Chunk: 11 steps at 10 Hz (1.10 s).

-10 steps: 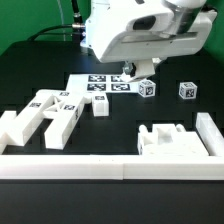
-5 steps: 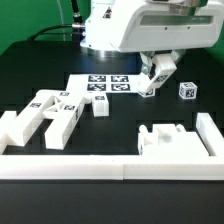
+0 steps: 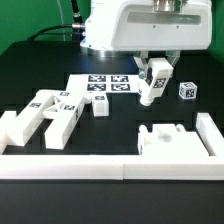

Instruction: Assemble chair

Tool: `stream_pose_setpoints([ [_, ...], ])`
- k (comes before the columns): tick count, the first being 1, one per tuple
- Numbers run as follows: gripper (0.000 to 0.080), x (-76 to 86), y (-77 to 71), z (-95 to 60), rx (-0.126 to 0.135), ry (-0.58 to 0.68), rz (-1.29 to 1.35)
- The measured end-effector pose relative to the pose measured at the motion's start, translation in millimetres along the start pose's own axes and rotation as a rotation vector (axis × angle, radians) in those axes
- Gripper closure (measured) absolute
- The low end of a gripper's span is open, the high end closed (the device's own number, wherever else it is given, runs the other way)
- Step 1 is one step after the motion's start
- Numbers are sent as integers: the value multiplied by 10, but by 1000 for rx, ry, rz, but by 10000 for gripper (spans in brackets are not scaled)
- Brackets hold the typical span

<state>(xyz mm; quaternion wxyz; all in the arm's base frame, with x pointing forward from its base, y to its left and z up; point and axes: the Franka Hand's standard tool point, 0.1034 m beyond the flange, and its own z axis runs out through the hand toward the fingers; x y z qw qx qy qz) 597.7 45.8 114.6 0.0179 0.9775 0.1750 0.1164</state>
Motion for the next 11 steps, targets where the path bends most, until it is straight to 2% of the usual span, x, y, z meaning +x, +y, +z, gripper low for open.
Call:
stream_pose_setpoints([
  [1,512,77,-48,9,34,-16,52],
  [2,512,212,-50,17,37,2,67],
  [3,512,255,-128,35,14,13,32],
  [6,512,239,-130,47,17,10,31],
  [7,512,240,-145,59,19,9,45],
  [8,512,277,-216,109,36,4,95],
  [9,512,408,-255,133,50,1,105],
  [10,512,524,-220,143,57,19,104],
  [11,512,557,-226,139,51,32,99],
])
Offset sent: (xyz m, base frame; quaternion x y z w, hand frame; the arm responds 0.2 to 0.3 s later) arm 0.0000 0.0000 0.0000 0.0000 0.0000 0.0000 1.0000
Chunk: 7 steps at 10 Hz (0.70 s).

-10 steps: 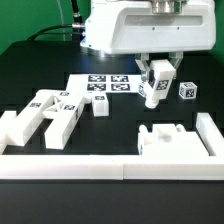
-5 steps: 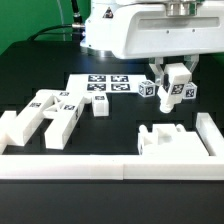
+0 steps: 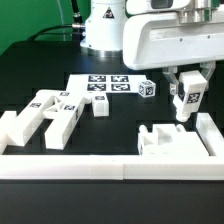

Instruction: Assemble chair

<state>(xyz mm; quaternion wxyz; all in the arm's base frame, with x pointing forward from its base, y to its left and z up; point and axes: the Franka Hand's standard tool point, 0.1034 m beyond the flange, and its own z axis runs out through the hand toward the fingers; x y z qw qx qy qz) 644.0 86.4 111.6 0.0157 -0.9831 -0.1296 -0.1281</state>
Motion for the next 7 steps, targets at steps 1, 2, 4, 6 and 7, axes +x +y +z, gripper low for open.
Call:
stream_pose_setpoints([
  [1,512,-8,15,12,-7,24,0],
  [2,512,-17,17,18,-7,22,1],
  [4,512,30,68,10,-35,119,-9],
  [6,512,77,90,81,-54,187,-15],
  [7,512,81,90,74,-54,188,-15],
])
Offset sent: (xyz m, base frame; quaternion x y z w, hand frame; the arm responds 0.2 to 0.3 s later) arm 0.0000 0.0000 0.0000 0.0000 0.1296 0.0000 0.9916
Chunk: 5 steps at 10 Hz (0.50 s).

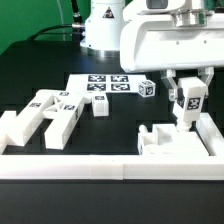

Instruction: Assemble chair

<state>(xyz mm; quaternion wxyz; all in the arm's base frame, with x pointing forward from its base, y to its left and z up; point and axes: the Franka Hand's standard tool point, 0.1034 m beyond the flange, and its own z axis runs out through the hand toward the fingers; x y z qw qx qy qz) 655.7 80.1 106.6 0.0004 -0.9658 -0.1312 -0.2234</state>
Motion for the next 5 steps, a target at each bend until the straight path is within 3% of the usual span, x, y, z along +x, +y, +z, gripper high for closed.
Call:
stream_pose_setpoints([
  [2,512,-3,-3,11,0,-1,0],
  [5,512,183,-58,135,5,11,-3],
])
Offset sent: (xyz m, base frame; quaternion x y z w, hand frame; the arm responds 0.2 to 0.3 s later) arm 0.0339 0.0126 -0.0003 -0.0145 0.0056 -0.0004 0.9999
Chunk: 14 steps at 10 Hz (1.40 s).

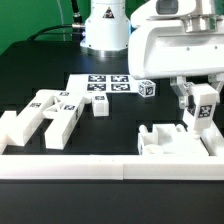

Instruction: Assemble chair

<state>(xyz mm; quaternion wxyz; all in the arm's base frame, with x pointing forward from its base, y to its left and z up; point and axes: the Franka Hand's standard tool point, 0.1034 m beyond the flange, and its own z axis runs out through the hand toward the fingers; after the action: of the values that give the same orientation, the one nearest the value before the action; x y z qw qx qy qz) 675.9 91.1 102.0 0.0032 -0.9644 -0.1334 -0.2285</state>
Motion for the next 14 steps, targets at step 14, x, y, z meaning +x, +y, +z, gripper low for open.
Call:
stream_pose_setpoints([
  [14,512,-138,-42,230,0,-12,-8],
])
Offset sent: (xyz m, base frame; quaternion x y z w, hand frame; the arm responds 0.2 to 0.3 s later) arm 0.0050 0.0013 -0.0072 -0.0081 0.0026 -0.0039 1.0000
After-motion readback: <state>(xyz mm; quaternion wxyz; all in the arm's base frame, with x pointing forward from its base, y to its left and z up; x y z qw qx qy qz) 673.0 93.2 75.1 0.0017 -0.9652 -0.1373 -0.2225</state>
